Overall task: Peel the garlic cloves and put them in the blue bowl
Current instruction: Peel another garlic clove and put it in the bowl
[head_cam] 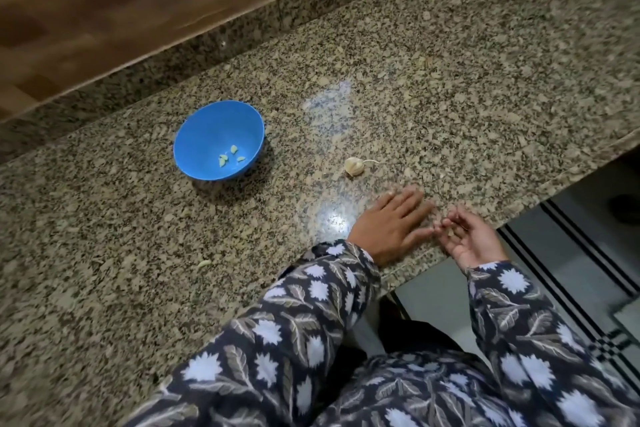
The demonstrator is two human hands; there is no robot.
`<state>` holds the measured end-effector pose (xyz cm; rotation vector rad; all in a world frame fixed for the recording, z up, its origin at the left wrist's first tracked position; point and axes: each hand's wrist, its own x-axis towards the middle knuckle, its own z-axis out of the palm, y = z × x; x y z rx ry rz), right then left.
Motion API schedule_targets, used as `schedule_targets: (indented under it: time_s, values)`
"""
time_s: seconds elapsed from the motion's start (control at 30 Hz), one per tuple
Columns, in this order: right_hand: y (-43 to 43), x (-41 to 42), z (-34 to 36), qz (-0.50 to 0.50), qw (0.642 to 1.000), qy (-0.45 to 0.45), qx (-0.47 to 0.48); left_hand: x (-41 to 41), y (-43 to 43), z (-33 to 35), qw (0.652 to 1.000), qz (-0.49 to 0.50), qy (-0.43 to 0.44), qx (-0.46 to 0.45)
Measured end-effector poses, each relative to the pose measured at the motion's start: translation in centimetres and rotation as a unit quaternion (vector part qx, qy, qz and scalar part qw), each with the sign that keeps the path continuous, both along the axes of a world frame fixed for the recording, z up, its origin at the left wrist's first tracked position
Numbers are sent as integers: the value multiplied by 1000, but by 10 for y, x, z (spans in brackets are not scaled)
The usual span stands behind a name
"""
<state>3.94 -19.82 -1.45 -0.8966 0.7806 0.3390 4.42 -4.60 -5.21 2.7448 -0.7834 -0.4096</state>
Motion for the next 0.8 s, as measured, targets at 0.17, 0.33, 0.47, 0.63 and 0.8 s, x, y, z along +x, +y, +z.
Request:
schedule_targets:
  time_s: [0.17, 0.33, 0.47, 0.63, 0.8]
  values:
    - [21, -6, 4, -22, 1000, 3, 1, -30, 43, -5, 989, -108, -25, -94]
    - [61, -21, 7, 32, 999, 8, 0, -87, 116, -10, 986, -87, -101, -104]
    - [90, -37, 3, 86, 996, 22, 14, -124, 155, -2, 977, -39, -191, -92]
    - [106, -42, 5, 148, 988, 26, 25, -156, 177, 2, 968, 84, -236, -35]
    - [106, -40, 7, 192, 976, 54, 93, -142, 133, 48, 800, 575, 6, -170]
